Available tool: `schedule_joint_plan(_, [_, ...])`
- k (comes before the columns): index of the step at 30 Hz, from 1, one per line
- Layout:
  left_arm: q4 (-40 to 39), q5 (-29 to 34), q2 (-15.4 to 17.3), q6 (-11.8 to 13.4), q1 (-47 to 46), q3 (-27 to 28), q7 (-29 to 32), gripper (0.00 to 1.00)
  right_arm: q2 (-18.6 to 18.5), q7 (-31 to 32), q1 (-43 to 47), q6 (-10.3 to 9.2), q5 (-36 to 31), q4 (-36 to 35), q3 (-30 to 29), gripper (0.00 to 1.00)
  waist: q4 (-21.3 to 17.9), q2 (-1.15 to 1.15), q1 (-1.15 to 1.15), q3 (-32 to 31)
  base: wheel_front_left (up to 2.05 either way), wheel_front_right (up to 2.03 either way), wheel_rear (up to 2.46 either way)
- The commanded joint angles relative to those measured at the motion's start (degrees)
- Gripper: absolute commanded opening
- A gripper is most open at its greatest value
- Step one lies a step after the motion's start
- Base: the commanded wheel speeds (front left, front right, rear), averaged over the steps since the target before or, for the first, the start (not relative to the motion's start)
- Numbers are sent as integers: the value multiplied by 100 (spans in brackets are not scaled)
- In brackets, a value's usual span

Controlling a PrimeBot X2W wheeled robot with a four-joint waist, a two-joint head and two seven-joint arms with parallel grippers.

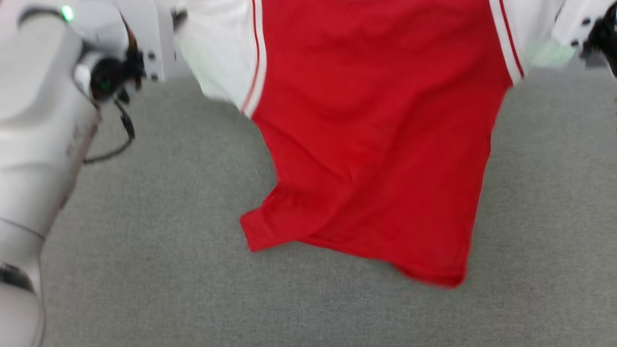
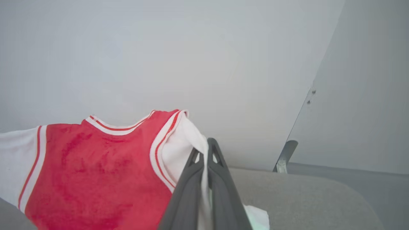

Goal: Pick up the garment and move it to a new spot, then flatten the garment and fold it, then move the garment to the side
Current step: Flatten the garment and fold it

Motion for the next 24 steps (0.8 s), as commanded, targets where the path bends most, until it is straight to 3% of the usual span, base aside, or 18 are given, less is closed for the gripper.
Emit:
schedule_joint_plan(1, [41, 62, -1, 11, -199, 17, -139, 0, 29, -274, -205, -6, -72, 67, 154, 0, -140, 0, 0, -466, 0, 0, 0])
schedule_joint_plan(13, [710, 216, -79, 28, -1241, 60, -503, 0, 247, -1765, -1496, -6, 71, 909, 1190, 0, -347, 0, 0, -891, 0, 0, 0])
schedule_joint_plan(24, [1362, 335, -274, 42, -1660, 16, -813, 0, 364, -2321, -2078, -6, 479, 1834, 1823, 0, -354, 0, 0, -964, 0, 0, 0])
